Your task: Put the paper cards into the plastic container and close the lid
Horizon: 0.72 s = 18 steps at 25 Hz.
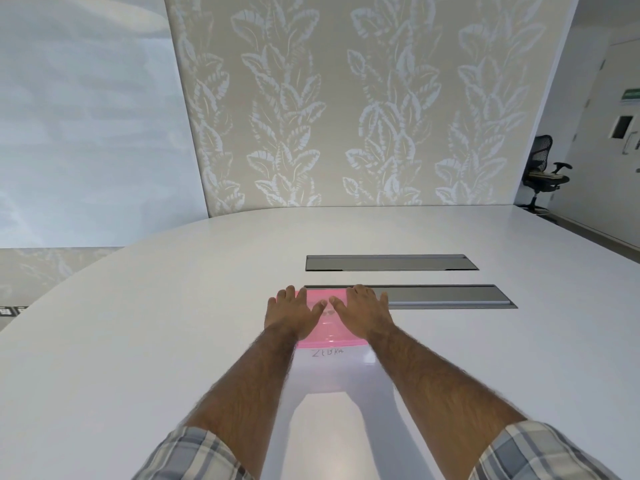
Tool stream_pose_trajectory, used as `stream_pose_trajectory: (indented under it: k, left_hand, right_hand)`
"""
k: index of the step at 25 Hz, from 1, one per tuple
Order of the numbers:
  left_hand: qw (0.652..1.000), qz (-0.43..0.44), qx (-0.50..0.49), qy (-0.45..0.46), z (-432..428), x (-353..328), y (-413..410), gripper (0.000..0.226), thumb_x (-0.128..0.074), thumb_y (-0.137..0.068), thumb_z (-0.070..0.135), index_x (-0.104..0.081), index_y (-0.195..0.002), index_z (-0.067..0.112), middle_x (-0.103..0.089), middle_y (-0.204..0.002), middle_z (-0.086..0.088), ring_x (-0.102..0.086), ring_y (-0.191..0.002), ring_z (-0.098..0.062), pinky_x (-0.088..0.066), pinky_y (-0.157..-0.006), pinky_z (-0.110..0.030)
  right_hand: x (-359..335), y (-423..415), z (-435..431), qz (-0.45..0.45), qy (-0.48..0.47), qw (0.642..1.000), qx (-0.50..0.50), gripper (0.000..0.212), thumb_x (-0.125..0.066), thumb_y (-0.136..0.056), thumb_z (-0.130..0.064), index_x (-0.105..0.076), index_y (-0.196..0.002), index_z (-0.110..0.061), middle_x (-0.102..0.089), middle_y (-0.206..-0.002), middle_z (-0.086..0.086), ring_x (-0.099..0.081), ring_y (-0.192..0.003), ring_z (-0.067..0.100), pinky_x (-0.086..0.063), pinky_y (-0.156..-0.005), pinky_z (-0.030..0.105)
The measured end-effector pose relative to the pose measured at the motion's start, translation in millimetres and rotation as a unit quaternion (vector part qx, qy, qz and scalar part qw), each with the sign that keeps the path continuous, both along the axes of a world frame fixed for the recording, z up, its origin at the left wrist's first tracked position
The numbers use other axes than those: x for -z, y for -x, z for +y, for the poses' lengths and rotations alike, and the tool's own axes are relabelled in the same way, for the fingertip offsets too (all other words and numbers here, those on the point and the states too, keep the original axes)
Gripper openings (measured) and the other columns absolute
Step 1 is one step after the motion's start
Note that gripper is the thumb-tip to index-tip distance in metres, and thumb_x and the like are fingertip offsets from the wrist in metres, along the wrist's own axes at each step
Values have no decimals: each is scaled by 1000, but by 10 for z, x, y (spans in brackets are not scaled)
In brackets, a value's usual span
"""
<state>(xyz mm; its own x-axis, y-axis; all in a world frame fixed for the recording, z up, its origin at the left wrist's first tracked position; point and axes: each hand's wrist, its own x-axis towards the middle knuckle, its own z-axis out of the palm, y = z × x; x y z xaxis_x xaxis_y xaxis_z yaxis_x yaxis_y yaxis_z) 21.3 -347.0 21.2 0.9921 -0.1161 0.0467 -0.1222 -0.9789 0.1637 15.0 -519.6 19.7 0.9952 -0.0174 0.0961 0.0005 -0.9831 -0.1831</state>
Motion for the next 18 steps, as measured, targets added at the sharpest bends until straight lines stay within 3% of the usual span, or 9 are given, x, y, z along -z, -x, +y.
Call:
stream_pose_trajectory:
  k: [3,8,14,18]
  left_hand:
    - [999,42,-8,22,69,43,-92,80,-18,-96,70,-13,-161,23,-4,-168,-8,-2,-155,-28,-9,-123,-49]
    - [998,52,3,24,105,48,-175,82,-19,-95,71,-6,-161,23,-6,-168,-6,-4,-154,-26,-21,-120,-47]
    - [998,63,11,13,119,86,-206,84,-16,-95,72,3,-161,23,6,-169,-6,10,-155,-26,-10,-124,-49]
    - [998,62,8,1,114,67,-199,81,-13,-97,69,4,-161,22,10,-168,-6,13,-154,-25,1,-124,-49]
  right_hand:
    - [20,-63,-24,13,-21,1000,-8,76,-21,-98,-64,-39,-148,-10,-32,-159,8,-25,-148,24,-16,-119,55]
    - [39,-202,-43,-4,17,1000,1,79,-22,-96,-67,-43,-143,-8,-43,-148,9,-37,-138,27,-28,-114,50]
    - [77,-244,-29,49,5,999,-8,83,-15,-98,-64,-6,-159,-9,-5,-168,8,-2,-155,25,-6,-123,52]
    - [56,-249,-30,60,26,998,-5,85,-11,-97,-68,-1,-160,-11,3,-168,8,5,-155,25,4,-123,52]
